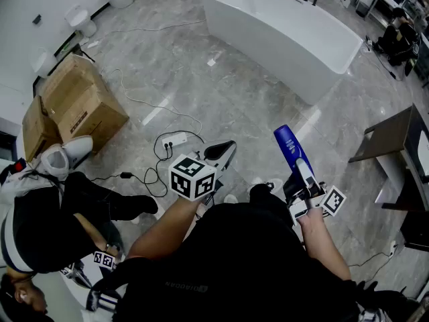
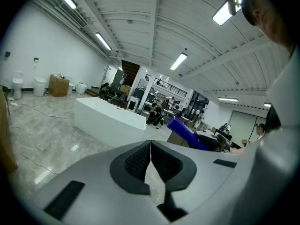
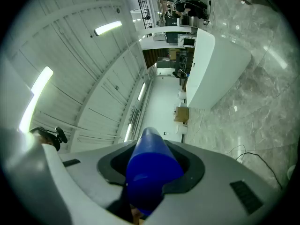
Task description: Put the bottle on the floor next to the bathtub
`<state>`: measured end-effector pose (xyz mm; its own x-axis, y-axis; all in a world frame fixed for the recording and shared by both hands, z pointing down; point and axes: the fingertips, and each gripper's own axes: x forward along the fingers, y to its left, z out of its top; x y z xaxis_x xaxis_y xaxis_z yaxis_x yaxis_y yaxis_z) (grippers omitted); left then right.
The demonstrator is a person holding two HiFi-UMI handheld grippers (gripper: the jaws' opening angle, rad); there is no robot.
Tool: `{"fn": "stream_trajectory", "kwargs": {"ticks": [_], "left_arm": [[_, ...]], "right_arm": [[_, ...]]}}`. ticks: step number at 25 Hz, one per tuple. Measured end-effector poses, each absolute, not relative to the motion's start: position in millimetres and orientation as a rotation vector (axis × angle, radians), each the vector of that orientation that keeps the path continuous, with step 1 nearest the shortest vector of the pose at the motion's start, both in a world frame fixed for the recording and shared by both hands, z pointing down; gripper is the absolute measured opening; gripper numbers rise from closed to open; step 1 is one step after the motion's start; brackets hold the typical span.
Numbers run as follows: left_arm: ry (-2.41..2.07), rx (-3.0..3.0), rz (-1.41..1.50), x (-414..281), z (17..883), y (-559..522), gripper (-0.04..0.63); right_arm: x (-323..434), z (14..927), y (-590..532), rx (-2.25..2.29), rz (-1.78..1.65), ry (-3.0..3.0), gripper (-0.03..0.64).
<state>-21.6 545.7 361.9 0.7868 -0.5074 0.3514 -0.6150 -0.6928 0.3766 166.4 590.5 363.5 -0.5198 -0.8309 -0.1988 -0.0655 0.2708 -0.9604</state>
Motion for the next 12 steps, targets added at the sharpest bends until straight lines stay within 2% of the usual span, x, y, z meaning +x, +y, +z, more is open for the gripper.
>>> {"fn": "stream_trajectory", "kwargs": {"ticks": [12], "left_arm": [[-0.86,2.51,0.276,-32,362,566,0.017]], "right_arm": [[156,355,609,-0.79,-1.277,1.846,0.17]]}}
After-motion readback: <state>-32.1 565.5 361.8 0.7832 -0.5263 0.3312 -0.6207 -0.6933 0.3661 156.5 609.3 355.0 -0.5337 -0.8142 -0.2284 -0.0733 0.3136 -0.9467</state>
